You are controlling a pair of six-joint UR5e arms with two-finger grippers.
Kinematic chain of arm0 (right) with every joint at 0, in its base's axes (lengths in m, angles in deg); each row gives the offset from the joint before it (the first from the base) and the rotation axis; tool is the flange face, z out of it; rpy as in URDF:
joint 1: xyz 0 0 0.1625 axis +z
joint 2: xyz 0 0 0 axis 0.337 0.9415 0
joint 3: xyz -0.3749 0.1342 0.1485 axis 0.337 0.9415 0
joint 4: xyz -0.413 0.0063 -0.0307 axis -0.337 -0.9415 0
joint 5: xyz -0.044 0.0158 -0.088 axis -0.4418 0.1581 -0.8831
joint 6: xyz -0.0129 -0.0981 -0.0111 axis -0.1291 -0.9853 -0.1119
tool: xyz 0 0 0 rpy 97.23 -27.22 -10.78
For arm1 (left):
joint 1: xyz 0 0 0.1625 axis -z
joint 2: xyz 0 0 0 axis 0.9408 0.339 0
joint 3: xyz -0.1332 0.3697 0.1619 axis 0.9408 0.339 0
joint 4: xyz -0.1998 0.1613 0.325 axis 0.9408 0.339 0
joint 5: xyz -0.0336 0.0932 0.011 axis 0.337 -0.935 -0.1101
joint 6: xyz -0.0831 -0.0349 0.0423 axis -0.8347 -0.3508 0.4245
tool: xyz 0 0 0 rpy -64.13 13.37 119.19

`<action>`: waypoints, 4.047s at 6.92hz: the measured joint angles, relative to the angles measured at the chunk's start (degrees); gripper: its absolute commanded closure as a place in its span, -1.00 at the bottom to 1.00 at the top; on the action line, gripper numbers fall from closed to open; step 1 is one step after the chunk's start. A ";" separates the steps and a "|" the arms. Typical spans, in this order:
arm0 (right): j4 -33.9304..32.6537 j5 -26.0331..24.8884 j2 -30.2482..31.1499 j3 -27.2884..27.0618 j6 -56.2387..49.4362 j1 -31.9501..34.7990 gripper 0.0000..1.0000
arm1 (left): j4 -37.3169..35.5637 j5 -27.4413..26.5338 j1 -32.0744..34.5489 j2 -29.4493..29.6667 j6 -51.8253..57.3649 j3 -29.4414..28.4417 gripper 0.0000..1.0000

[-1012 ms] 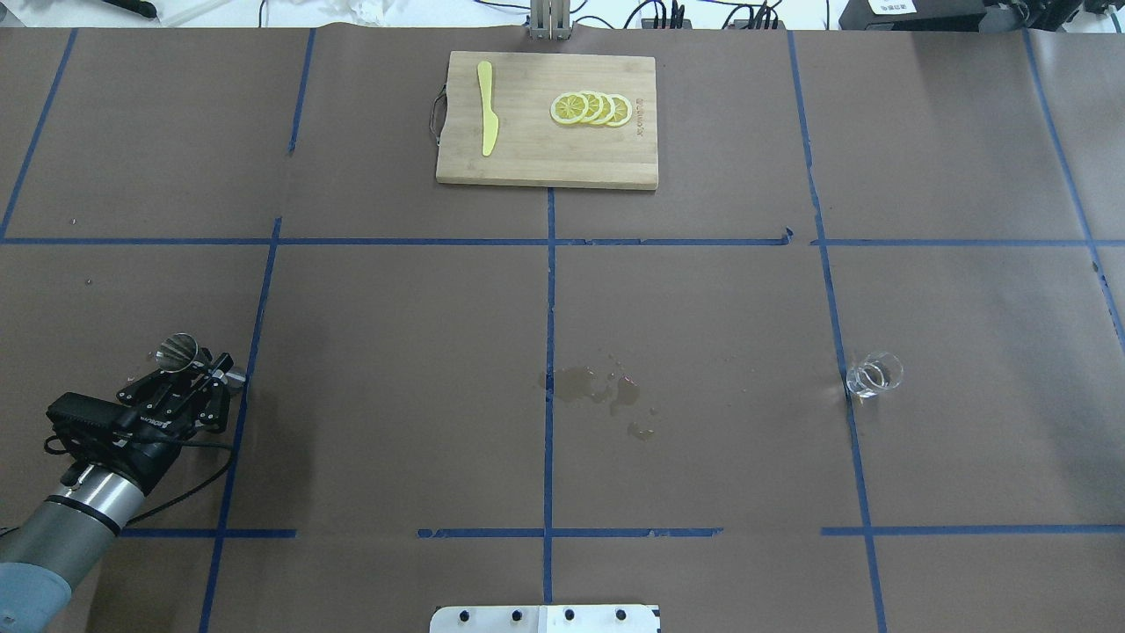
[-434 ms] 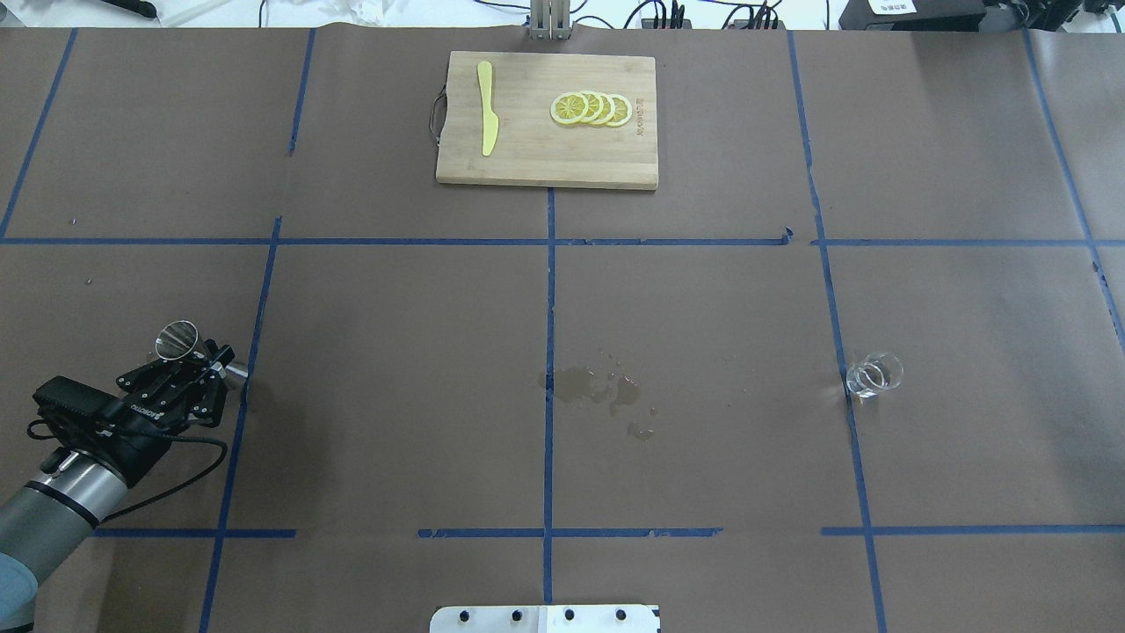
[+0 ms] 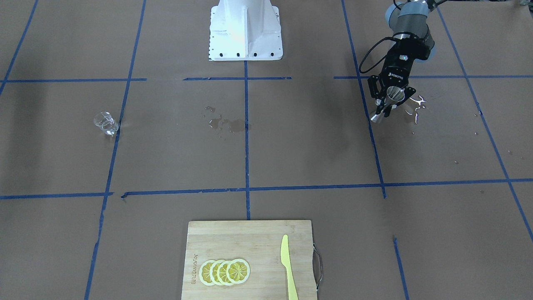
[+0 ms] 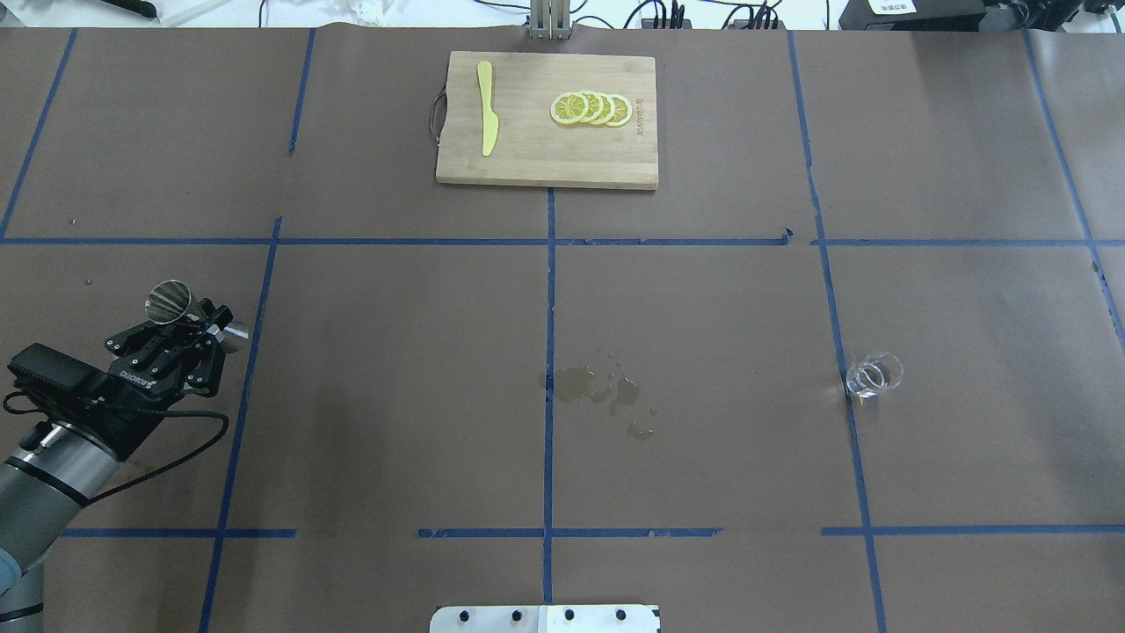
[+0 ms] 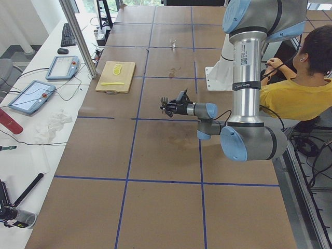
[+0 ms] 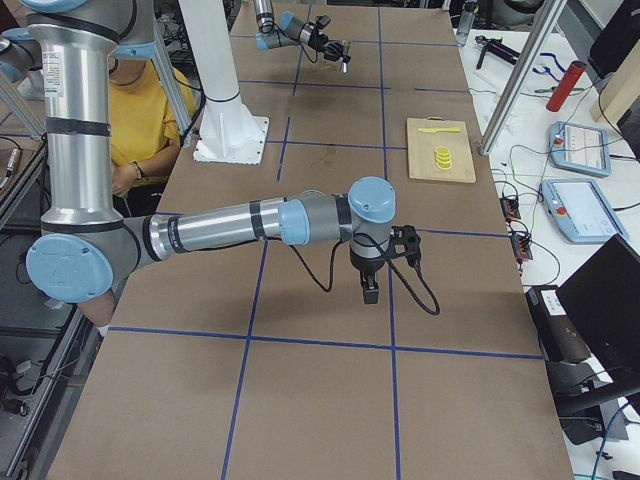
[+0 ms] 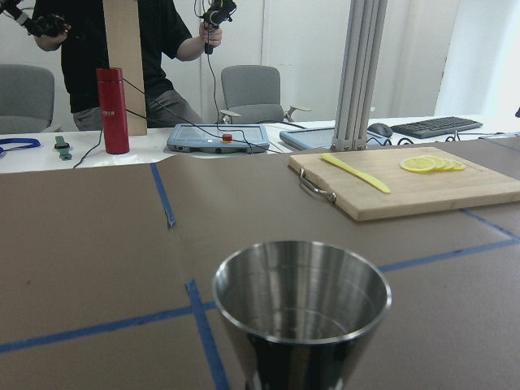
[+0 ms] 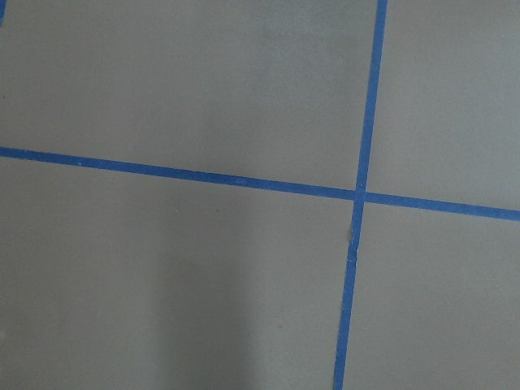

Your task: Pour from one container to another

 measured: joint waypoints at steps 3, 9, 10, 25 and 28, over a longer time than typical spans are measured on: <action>0.00 -0.08 -0.04 -3.82 -0.10 0.05 -1.00 | 8.46 1.29 -0.12 -0.14 7.60 1.25 1.00; 27.82 1.92 7.51 -12.60 26.72 -6.81 -1.00 | 7.52 4.83 -1.44 10.44 16.72 -0.55 1.00; 37.07 -0.14 9.83 -12.68 33.65 -10.21 -1.00 | 6.69 5.59 -1.48 10.86 16.84 -0.42 1.00; 28.69 -106.96 14.19 -11.78 92.33 -86.81 -1.00 | -6.75 10.59 -1.81 19.45 23.70 -1.49 1.00; 28.14 -113.42 10.53 -5.26 100.03 -87.23 -0.99 | -6.80 10.56 -1.87 19.55 23.64 -1.50 1.00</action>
